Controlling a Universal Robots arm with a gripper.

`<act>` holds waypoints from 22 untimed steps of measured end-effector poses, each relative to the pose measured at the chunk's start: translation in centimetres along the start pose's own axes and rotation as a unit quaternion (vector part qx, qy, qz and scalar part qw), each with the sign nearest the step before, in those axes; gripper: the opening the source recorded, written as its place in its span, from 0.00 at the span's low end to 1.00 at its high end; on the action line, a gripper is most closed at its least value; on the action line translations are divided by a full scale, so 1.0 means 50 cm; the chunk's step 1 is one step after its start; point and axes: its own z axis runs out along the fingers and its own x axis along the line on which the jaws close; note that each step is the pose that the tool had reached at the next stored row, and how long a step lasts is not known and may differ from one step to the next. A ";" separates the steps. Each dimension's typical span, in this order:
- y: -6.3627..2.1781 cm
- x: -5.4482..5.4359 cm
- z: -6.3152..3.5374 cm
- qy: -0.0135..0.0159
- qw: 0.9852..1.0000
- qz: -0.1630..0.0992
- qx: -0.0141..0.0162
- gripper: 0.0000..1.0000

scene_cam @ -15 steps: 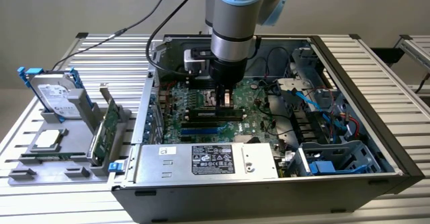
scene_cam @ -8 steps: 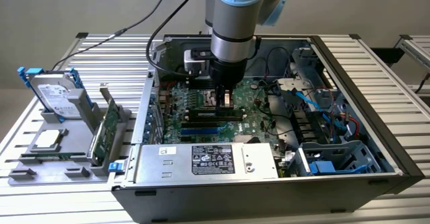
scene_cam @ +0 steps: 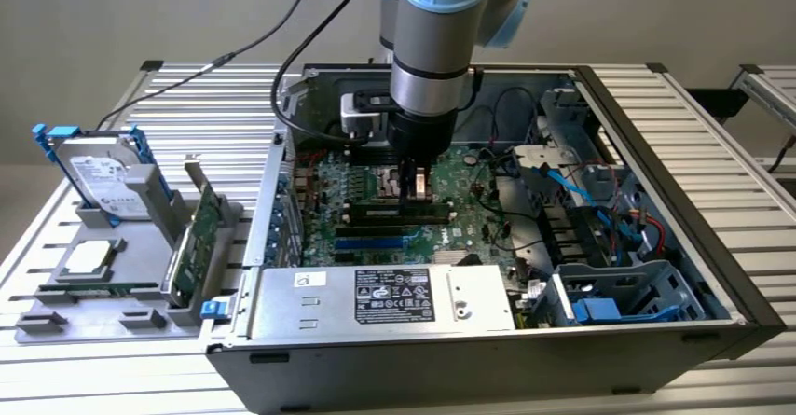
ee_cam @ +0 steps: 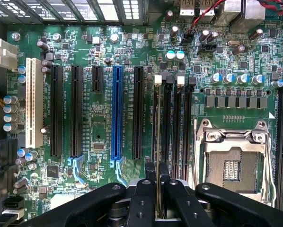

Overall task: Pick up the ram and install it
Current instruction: 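Insert the ram into the slot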

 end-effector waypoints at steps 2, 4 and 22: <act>0.000 0.000 0.001 0.000 1.000 0.000 0.000 0.14; 0.000 0.000 0.003 0.000 1.000 0.000 0.000 0.14; 0.013 0.001 -0.064 0.000 1.000 0.000 0.000 0.51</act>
